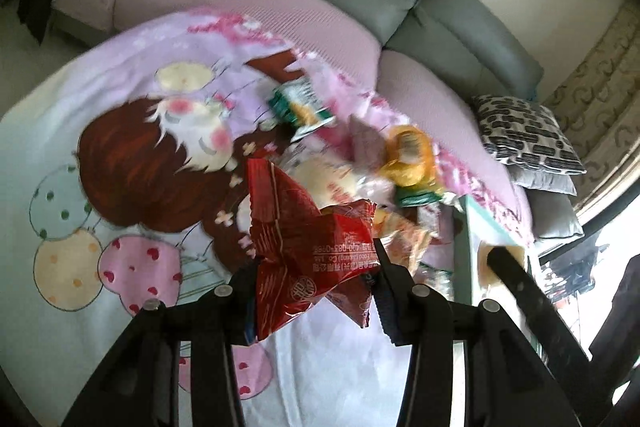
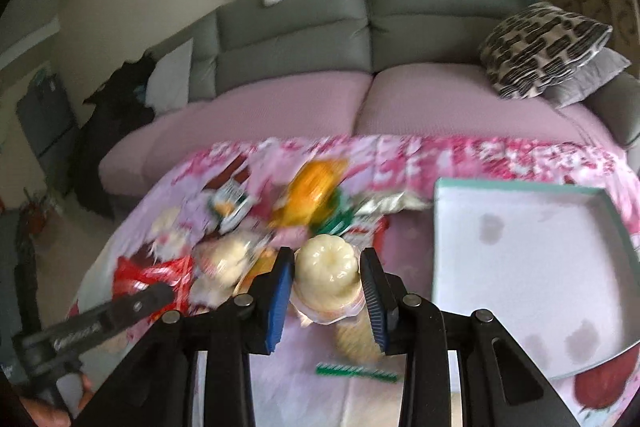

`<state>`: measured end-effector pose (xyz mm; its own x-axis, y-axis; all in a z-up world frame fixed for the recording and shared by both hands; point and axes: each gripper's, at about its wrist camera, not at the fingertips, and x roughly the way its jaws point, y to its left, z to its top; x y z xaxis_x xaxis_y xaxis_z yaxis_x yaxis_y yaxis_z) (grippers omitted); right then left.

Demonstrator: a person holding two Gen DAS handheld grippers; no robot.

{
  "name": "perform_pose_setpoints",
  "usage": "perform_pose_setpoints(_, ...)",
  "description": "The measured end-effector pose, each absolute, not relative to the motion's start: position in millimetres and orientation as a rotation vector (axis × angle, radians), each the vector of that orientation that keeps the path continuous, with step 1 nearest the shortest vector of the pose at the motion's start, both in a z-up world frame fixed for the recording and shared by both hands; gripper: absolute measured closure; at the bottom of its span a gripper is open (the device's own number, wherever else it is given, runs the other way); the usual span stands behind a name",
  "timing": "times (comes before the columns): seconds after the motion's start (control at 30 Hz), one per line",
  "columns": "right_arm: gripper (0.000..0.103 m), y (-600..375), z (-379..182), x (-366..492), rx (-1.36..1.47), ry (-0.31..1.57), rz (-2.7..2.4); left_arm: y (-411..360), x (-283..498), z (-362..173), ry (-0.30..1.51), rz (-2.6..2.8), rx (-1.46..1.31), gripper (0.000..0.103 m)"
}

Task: Organize snacks
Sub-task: 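Carry both snacks over the teal-rimmed tray and open both tools to release them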

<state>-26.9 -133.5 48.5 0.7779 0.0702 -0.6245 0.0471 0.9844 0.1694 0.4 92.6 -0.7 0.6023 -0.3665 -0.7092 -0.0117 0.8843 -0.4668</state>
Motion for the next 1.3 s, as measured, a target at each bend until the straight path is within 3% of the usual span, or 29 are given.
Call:
perform_pose_setpoints(0.4, 0.067, -240.9, 64.3, -34.1, 0.272, 0.649, -0.23, 34.4, 12.7, 57.8, 0.815, -0.323, -0.288, 0.056)
perform_pose_setpoints(0.77, 0.067, -331.0, 43.8, -36.8, 0.353, 0.673, -0.428, -86.2, 46.1, 88.5, 0.786, -0.527, -0.1, 0.056)
perform_pose_setpoints(1.3, 0.066, -384.3, -6.2, -45.3, 0.416, 0.762, -0.558, -224.3, 85.6, 1.2, 0.952, -0.624, 0.012, 0.055)
